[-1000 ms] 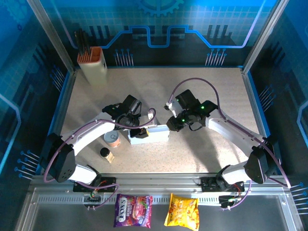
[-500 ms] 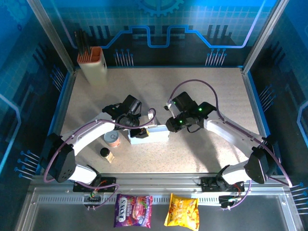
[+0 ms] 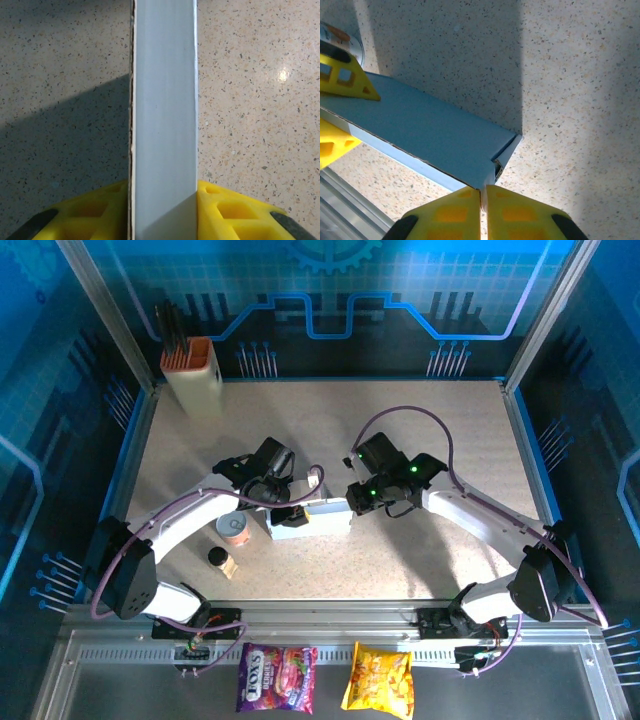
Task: Fold the paper box
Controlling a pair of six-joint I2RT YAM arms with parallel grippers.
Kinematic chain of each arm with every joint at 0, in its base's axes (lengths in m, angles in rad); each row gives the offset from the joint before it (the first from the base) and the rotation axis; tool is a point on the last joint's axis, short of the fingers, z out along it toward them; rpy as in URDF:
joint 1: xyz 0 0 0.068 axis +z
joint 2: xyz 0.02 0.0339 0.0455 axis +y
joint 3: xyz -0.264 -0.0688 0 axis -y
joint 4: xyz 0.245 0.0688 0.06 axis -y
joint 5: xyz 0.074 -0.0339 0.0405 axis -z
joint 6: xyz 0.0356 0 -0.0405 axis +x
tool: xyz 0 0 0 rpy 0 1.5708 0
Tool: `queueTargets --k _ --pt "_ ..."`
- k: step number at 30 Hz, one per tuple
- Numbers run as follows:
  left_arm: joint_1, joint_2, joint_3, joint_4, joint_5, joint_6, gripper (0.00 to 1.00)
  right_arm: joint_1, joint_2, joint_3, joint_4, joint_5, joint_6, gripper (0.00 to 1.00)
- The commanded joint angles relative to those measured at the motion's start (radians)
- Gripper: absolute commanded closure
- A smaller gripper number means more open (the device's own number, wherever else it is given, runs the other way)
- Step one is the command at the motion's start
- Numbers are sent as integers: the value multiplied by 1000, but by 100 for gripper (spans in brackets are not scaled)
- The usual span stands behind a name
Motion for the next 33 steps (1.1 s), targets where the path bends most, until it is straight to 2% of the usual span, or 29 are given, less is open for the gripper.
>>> queueTargets --k 1,6,13,15,22,33 --pt "-5 -14 -16 -5 -11 9 66 25 -10 14 -5 23 82 91" --pt "-5 -11 -15 -5 -9 7 66 49 -2 24 -6 53 139 93" --pt "-6 -11 -14 -5 -8 8 65 77 -10 16 11 109 214 89" --pt "-6 -11 -14 -5 -6 8 65 83 -9 13 15 120 220 90" --pt "-7 -11 -16 -5 -6 9 65 97 -12 -17 33 161 238 100" --pt "-14 -16 -23 -1 -20 18 65 159 -37 -70 30 275 225 98"
